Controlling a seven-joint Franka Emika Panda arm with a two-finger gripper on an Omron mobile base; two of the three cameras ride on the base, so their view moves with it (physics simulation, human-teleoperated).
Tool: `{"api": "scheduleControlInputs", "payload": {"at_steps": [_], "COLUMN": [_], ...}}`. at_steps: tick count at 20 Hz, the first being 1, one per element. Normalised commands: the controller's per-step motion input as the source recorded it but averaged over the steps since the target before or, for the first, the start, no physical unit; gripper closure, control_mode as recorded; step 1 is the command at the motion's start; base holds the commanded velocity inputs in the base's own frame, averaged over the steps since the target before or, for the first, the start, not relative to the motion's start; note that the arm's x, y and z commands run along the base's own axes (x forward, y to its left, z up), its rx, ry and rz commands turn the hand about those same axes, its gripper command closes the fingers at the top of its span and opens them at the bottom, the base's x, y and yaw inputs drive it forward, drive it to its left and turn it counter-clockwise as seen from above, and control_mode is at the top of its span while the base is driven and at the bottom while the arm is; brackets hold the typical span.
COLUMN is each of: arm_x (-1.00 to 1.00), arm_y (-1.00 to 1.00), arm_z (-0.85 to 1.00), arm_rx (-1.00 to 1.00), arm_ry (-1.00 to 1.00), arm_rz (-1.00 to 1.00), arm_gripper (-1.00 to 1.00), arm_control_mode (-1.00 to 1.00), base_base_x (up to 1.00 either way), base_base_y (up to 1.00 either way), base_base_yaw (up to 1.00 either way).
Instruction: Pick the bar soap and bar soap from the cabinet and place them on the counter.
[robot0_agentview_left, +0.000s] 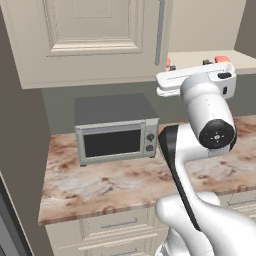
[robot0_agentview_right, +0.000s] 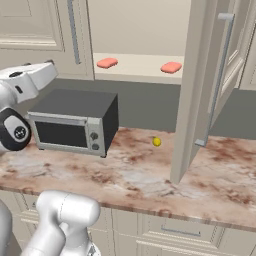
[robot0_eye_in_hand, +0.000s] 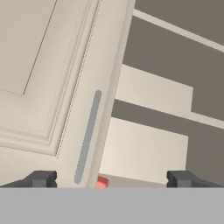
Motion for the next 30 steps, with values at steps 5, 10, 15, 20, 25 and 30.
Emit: {"api": "scheduleControlInputs", "payload": {"at_steps": [5,10,15,20,25,30], "arm_x": [0.37,0.42,0.49,0.49,0.56,0.51], "arm_y": [0.01,0.06,0.05,0.00,0.00,0.00], "arm_z": [-0.04,-0.06,-0.03,-0.02,-0.05,-0.06], "arm_rx": [0.00,0.00,0.00,0.00,0.00,0.00], "arm_ry": [0.00,0.00,0.00,0.00,0.00,0.00], "arm_rz": [0.04,0.02,0.01,0.00,0.00,0.00], "arm_gripper": [-1.00,-1.00,-1.00,-1.00,-1.00,-1.00], "arm_control_mode": [-1.00,-1.00,-1.00,-1.00,-1.00,-1.00], "base_base_x": [0.00,0.00,0.00,0.00,0.00,0.00], "base_base_y": [0.00,0.00,0.00,0.00,0.00,0.00], "base_base_yaw": [0.00,0.00,0.00,0.00,0.00,0.00]}}
